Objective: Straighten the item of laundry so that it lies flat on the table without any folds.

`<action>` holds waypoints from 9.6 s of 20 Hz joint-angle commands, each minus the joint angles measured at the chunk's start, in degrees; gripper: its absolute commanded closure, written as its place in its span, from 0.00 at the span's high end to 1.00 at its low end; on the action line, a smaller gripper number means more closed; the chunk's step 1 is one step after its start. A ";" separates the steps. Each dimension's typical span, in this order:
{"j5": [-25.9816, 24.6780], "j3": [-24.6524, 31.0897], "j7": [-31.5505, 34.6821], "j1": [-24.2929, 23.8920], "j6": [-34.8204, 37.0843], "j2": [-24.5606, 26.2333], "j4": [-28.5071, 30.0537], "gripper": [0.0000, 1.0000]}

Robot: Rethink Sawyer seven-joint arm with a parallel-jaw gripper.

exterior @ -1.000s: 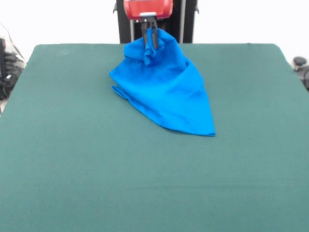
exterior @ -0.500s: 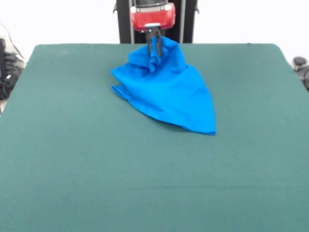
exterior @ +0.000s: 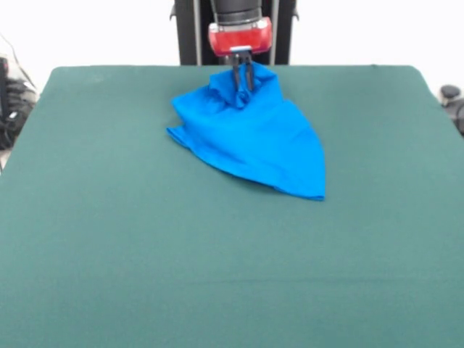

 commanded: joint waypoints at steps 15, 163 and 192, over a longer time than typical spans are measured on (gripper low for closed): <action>-5.00 -3.53 5.10 0.35 -6.39 7.00 -5.01 0.00; 12.98 9.03 1.81 2.22 30.24 -13.93 -16.72 1.00; 9.06 10.40 1.06 -0.72 26.69 -8.30 -18.42 1.00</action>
